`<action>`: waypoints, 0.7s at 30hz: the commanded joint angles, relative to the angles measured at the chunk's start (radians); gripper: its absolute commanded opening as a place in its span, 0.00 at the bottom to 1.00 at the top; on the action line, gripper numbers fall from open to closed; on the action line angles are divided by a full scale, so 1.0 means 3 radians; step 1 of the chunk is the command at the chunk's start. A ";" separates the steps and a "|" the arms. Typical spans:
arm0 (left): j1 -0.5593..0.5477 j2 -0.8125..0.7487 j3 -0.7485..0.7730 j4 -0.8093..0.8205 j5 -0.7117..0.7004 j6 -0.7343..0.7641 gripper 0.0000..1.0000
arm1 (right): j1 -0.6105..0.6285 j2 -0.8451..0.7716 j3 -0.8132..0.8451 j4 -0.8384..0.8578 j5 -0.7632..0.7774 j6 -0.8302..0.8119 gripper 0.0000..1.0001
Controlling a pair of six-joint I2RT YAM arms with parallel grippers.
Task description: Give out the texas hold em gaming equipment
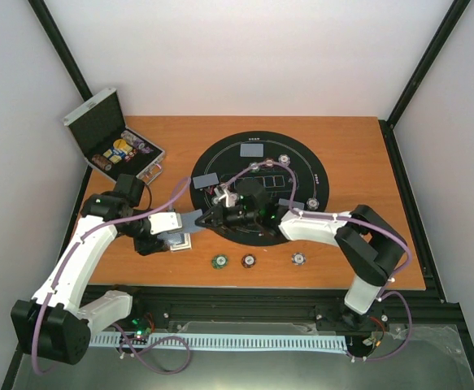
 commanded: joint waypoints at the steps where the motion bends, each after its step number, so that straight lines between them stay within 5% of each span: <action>1: 0.0005 -0.0086 0.0082 -0.0042 0.0063 0.0059 0.01 | -0.0254 -0.0135 0.0085 -0.0359 -0.0031 -0.0270 0.05; 10: 0.0005 -0.0144 0.0110 -0.0155 0.0031 0.0059 0.01 | -0.0898 0.0595 0.0970 -0.1256 -0.0209 -0.0930 0.03; 21: 0.0004 -0.0178 0.0104 -0.0189 0.0035 0.0026 0.01 | -0.1040 0.1833 0.2563 -0.2052 -0.0126 -0.1206 0.03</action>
